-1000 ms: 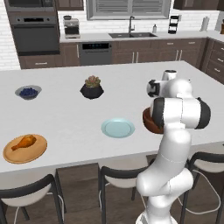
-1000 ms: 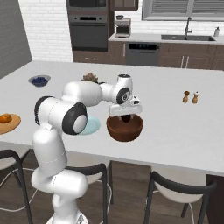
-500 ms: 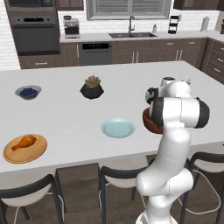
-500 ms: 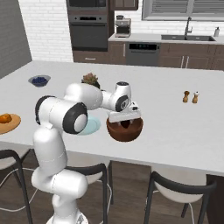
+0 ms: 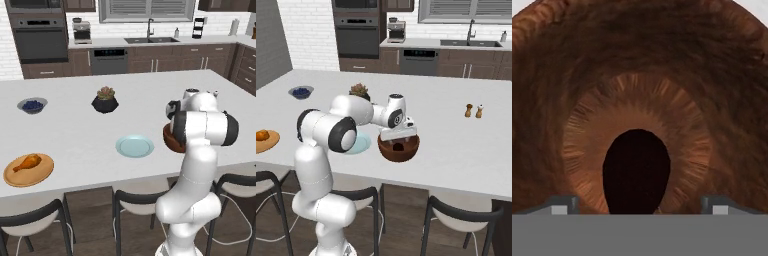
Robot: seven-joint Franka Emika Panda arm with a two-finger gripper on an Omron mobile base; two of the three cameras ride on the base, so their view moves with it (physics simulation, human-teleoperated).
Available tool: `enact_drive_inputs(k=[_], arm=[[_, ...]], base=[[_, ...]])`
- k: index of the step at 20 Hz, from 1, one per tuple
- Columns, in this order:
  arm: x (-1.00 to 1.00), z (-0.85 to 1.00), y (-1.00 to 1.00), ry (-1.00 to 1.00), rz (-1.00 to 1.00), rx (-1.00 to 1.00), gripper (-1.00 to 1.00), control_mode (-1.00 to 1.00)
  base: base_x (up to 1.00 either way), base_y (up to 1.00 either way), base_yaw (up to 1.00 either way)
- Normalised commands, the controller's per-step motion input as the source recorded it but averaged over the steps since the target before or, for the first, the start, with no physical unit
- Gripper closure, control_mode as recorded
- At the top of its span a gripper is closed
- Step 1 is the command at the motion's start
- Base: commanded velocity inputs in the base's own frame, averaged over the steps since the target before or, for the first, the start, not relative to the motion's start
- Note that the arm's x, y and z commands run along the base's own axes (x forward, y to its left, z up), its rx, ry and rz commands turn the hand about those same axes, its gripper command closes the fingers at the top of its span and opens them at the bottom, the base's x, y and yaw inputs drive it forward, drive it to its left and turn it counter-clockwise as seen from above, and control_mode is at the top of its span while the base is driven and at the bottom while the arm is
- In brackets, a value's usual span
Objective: Pick the chicken drumstick and avocado from their plates and place them in the bowl. Then put the bowl in the fridge.
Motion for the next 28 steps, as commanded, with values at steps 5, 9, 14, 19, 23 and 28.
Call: enact_drive_inputs(k=[5,9,14,19,23,28], arm=[[-0.01,0.59,0.02,-0.01,-0.12,0.07,-1.0,-1.0],[-0.44,1.0,0.28,-0.06,-0.24,0.01,-1.0,-1.0],[-0.91,0.93,0.4,-0.18,-0.34,0.01,-1.0,-1.0],[-1.0,0.65,0.57,-0.23,-0.33,0.0,-1.0,-1.0],[-1.0,0.48,0.48,-0.04,-0.31,0.0,-1.0,-1.0],[-1.0,0.22,0.32,0.0,-0.22,0.02,-1.0,-1.0]], base=[[0.0,0.0,0.0],[0.0,0.0,0.0],[0.0,0.0,0.0],[0.0,0.0,0.0],[0.0,0.0,0.0],[0.0,0.0,0.0]])
